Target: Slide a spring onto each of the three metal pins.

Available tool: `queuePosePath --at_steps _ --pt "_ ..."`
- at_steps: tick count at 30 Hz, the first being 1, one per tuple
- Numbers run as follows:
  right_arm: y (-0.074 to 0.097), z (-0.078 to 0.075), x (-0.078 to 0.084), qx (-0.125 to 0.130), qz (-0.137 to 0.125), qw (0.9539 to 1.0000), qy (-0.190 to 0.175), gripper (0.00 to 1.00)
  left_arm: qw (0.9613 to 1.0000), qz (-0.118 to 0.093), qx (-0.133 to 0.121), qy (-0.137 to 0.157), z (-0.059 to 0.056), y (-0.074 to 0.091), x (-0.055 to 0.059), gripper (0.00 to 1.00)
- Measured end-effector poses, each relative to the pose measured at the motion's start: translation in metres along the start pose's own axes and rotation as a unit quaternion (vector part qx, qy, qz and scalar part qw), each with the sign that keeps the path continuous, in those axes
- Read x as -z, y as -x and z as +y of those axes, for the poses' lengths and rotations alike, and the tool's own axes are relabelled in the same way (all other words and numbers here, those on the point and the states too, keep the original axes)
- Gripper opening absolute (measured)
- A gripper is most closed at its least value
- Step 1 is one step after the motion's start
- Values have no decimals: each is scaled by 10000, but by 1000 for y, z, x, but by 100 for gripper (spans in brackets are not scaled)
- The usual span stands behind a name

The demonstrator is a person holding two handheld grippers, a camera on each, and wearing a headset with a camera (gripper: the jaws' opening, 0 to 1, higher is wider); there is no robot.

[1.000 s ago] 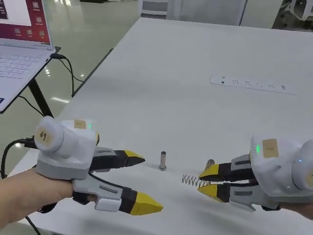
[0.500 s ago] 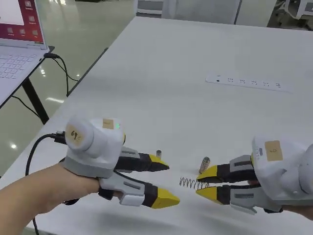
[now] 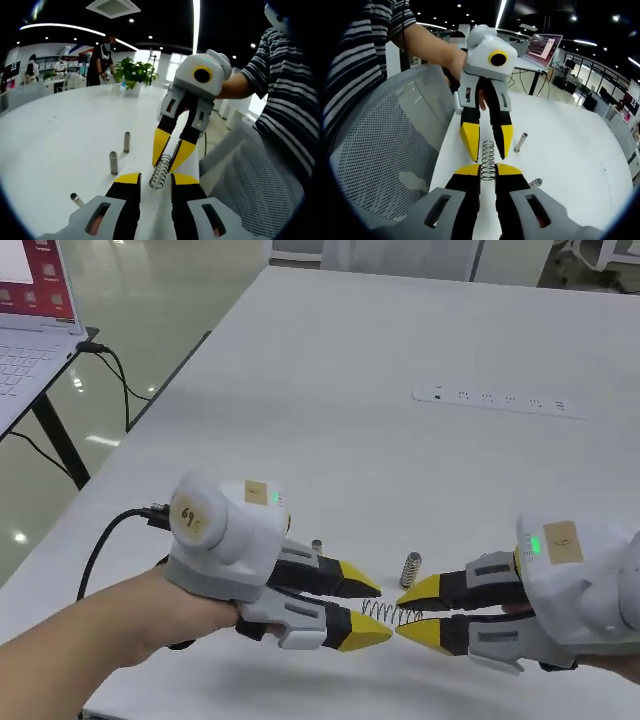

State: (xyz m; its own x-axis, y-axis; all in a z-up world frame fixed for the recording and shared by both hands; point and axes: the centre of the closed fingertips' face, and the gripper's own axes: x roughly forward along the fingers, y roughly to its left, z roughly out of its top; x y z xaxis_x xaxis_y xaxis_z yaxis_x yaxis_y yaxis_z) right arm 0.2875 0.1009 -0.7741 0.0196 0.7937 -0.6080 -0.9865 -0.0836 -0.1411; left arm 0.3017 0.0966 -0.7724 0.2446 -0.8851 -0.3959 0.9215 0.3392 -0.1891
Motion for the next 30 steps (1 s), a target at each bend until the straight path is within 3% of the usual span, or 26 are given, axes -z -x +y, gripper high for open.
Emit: queuePosePath --at_steps 6,21,30 --pt "3 -2 0 15 -23 10000 -27 7 9999 -44 43 -121 -3 -3 -2 6" --pt "6 1 7 89 -32 9996 -251 9 9992 -3 346 -210 -11 -10 -1 3" --pt "12 2 24 108 151 9993 -319 10 9987 46 452 -236 -12 -12 1 3"
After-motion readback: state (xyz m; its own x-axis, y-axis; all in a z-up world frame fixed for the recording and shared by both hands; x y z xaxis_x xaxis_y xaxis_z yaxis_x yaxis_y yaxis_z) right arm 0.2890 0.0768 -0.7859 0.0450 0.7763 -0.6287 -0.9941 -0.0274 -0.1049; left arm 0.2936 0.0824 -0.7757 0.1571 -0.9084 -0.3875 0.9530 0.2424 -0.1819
